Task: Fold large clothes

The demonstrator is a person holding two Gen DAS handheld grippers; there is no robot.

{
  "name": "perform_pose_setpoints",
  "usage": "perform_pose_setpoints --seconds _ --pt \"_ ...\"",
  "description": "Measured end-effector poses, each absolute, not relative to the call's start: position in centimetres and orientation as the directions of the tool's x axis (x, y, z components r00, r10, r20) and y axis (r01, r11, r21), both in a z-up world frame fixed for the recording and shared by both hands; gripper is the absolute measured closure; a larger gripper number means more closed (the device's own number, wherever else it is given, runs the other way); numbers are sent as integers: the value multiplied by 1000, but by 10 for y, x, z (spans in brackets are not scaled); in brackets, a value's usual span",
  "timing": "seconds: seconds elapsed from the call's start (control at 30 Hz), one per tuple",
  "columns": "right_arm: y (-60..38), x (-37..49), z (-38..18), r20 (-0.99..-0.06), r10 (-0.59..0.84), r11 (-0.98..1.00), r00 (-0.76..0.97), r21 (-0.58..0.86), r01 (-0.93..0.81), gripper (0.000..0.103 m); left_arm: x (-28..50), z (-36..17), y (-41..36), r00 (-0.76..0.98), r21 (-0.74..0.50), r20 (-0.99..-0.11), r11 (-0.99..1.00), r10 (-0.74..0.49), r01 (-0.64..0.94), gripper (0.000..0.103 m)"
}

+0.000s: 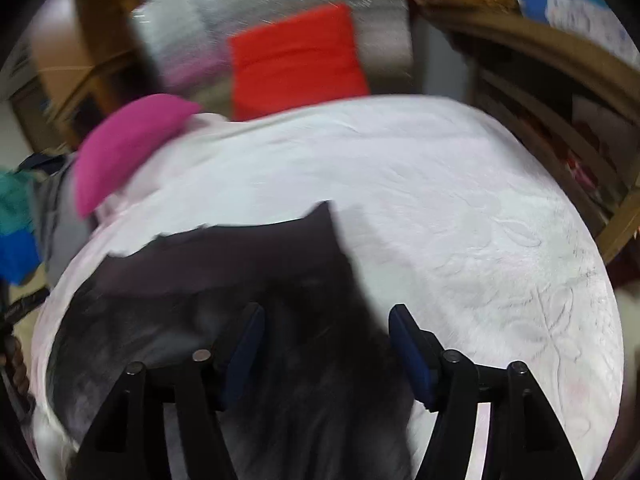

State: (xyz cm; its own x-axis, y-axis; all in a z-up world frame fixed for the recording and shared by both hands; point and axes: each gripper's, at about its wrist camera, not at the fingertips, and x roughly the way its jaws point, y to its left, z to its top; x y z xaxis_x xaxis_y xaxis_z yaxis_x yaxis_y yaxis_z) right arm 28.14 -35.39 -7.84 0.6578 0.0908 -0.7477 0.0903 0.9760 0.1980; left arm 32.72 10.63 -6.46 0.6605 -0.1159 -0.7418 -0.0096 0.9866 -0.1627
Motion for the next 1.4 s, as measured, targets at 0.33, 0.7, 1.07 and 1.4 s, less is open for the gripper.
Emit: perform_pose_setpoints --seconds 0.33,0.7,1.07,1.4 --pt "-305 258 -132 -806 -27 997 592 22 75 32 259 -123 36 629 -110 -767 991 -130 71 37" --pt "-311 248 -120 -777 -23 991 629 64 115 29 254 -127 36 651 -64 -754 996 -85 56 32" --pt "-266 193 -92 -710 58 981 702 169 90 23 226 -116 23 653 -43 -754 998 -67 53 32" --pt "-230 197 -137 -788 1 991 616 86 108 22 204 -108 16 655 -12 -753 997 -57 74 32"
